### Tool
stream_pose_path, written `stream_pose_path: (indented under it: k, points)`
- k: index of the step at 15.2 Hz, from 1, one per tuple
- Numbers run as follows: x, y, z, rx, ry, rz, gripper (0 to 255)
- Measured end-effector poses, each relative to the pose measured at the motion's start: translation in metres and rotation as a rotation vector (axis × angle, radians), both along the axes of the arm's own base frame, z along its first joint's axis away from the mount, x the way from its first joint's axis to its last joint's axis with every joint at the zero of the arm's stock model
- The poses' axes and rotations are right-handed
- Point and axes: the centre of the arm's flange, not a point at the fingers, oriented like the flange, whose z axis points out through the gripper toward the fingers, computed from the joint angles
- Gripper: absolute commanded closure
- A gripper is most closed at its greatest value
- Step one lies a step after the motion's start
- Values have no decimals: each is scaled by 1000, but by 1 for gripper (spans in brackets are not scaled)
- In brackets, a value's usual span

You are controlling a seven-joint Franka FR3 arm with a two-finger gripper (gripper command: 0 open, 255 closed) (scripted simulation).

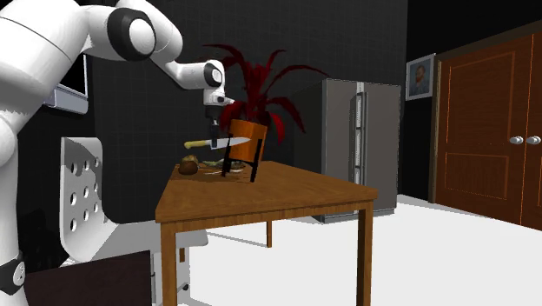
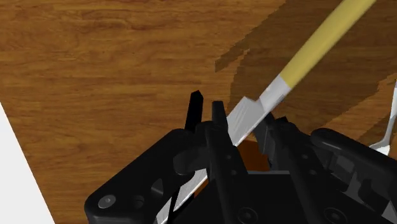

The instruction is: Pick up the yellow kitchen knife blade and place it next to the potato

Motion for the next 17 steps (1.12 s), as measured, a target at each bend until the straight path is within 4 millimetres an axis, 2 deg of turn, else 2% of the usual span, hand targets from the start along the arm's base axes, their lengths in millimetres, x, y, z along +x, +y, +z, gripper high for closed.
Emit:
stream_pose_path:
  k: [4,5,9,17]
  points:
    - [-22,47,-1,1,1,2,255]
    - [-26,52,-3,1,0,2,255]
    - [-27,60,-19,3,-1,2,255]
    - [-26,55,-62,-1,-2,-4,255]
